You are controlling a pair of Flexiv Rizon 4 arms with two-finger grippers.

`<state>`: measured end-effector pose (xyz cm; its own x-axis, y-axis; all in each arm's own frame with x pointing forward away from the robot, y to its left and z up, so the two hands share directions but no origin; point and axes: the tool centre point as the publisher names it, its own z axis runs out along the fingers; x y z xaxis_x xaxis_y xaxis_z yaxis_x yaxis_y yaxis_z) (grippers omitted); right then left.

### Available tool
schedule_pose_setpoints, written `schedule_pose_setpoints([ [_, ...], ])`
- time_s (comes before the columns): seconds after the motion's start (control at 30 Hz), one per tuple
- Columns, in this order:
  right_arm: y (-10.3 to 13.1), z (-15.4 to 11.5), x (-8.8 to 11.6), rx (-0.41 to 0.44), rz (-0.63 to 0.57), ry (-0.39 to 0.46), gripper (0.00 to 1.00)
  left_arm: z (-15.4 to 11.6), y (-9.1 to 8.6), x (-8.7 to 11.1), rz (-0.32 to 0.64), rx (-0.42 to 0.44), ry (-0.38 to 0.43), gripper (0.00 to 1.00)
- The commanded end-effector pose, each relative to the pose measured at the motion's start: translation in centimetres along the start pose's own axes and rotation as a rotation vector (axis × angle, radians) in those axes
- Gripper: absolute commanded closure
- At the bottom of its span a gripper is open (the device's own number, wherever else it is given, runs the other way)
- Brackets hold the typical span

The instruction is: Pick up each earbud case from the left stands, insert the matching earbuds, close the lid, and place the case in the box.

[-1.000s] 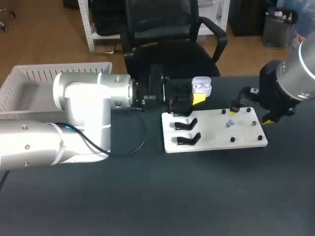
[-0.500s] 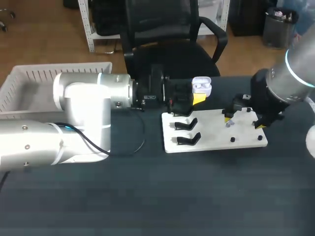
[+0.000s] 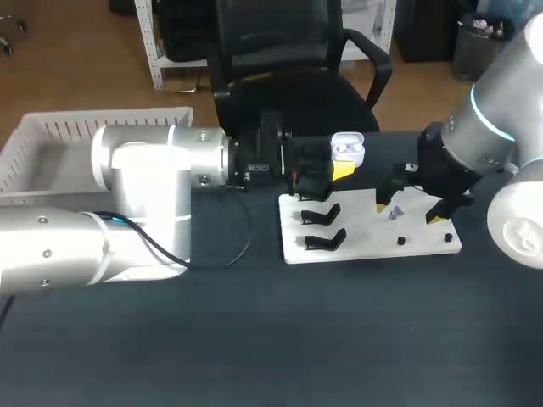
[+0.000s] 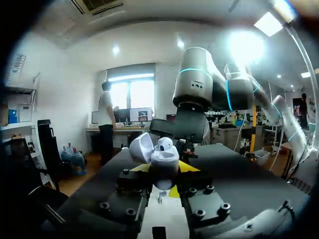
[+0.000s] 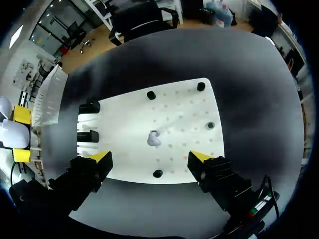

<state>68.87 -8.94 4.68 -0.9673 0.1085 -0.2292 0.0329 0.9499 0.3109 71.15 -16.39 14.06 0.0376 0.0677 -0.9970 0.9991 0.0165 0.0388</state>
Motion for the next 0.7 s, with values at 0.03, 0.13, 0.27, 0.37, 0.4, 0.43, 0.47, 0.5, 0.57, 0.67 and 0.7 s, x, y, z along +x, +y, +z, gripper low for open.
schedule_pose_setpoints([
  [0.03,-0.3,0.7,-0.3,-0.006,0.002,0.009,0.19,0.0,-0.2,0.1,0.004,-0.008,-0.006,1.0],
  [0.13,-0.3,1.0,-0.3,-0.006,0.004,0.015,0.29,0.0,-0.2,0.1,0.004,-0.008,-0.006,1.0],
  [0.27,-0.3,1.4,-0.3,-0.009,0.009,0.022,0.39,0.0,-0.2,0.1,0.004,-0.008,-0.006,1.0],
  [0.37,-0.2,1.7,-0.3,-0.008,0.007,0.03,0.45,0.0,-0.2,0.1,0.004,-0.008,-0.006,1.0],
  [0.4,-0.2,1.8,-0.3,-0.007,0.006,0.032,0.49,0.0,-0.2,0.1,0.004,-0.008,-0.006,1.0],
  [0.43,-0.3,1.9,-0.3,-0.007,0.006,0.034,0.51,0.0,-0.2,0.1,0.004,-0.008,-0.006,1.0],
  [0.47,-0.3,1.9,-0.3,-0.007,0.007,0.036,0.51,0.0,-0.2,0.1,0.004,-0.008,-0.006,1.0],
  [0.5,-0.3,2.0,-0.3,-0.007,0.007,0.037,0.52,0.0,-0.2,0.1,0.004,-0.008,-0.006,1.0],
  [0.57,-0.4,2.1,-0.4,-0.006,0.007,0.039,0.53,0.0,-0.2,0.1,0.004,-0.008,-0.006,1.0],
  [0.67,-0.5,2.1,-0.5,-0.006,0.009,0.04,0.55,0.0,-0.2,0.1,0.004,-0.008,-0.006,1.0],
  [0.7,-0.5,2.2,-0.6,-0.006,0.01,0.04,0.55,0.0,-0.2,0.1,0.004,-0.008,-0.006,1.0],
])
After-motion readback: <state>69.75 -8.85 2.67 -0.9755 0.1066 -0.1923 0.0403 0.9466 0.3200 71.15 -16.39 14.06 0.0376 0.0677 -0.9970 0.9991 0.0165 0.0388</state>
